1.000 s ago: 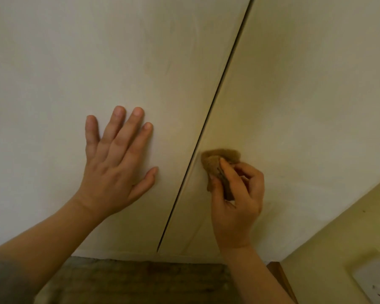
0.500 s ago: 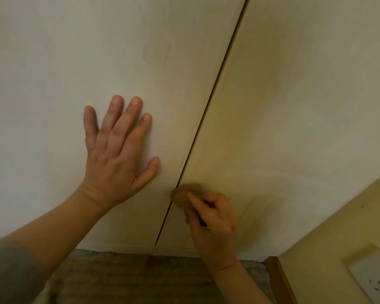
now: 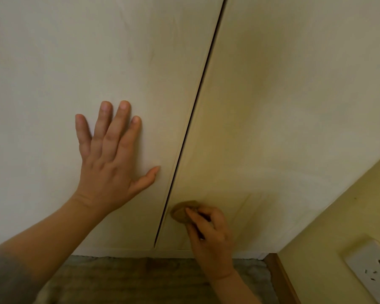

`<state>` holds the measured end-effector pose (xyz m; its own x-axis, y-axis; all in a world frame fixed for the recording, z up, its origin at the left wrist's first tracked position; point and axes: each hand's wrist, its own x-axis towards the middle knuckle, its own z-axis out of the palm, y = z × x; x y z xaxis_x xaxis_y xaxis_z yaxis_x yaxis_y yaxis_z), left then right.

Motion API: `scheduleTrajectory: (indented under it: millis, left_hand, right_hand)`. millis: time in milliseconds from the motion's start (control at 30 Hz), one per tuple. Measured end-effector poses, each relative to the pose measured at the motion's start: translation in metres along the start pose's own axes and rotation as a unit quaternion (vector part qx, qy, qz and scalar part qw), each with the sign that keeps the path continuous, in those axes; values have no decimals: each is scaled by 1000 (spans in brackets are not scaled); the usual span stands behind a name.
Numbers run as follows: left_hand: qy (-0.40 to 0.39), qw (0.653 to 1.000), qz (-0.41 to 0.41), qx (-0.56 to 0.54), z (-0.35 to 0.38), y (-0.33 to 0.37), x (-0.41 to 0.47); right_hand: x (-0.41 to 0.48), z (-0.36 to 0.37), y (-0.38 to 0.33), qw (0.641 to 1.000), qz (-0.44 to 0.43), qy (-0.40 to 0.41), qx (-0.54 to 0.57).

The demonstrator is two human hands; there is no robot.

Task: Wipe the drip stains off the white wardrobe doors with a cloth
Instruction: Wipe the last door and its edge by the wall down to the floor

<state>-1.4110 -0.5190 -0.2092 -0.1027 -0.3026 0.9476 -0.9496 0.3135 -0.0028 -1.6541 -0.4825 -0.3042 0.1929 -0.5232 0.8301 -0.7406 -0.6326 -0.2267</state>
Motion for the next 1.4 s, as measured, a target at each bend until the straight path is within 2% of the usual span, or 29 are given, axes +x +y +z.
scheduleTrajectory:
  millis: [133, 267, 333, 400, 533, 600, 767, 833, 900, 967, 1033, 1100, 1300, 1400]
  left_hand:
    - [-4, 1000, -13, -11, -1, 7, 0]
    - [-6, 1000, 14, -6, -1, 19, -1]
    - [-10, 1000, 28, -2, 1, 24, -1]
    - [-12, 999, 33, 6, 2, 26, -2]
    - [-17, 999, 36, 19, 4, 23, -2]
    - [-22, 999, 39, 28, 5, 22, -3]
    - [-45, 997, 43, 42, 10, 28, -14]
    - [-51, 996, 44, 55, 13, 29, -17]
    - [-50, 996, 41, 65, 15, 29, -18]
    - [-46, 996, 43, 70, 17, 30, -18]
    - [-43, 996, 42, 69, 18, 30, -17]
    - [-39, 996, 39, 68, 18, 30, -18]
    - [-35, 996, 42, 67, 19, 29, -17]
    - [-39, 995, 42, 77, 20, 29, -17]
  right_hand:
    - [23, -30, -17, 993, 52, 108, 19]
    - [53, -71, -9, 969, 31, 238, -53]
    - [63, -80, 3, 958, 30, 270, -89]
    - [64, -69, 14, 962, 35, 254, -93]
    - [49, -27, 22, 974, 98, 204, -28]
    - [33, -14, 21, 979, 99, 179, -11]
    - [-15, 4, 25, 999, 46, 7, -16]
    - [-19, -1, 20, 998, 68, -16, -1]
    - [-9, -16, 6, 987, 148, 52, 27]
    - [12, -37, -2, 954, 222, 192, 54]
    - [38, -61, 4, 921, 232, 311, 27]
    - [58, -74, 18, 908, 227, 351, -8]
    - [39, -40, 53, 957, 152, 244, -41]
    - [-6, -25, 55, 984, 128, 113, -50]
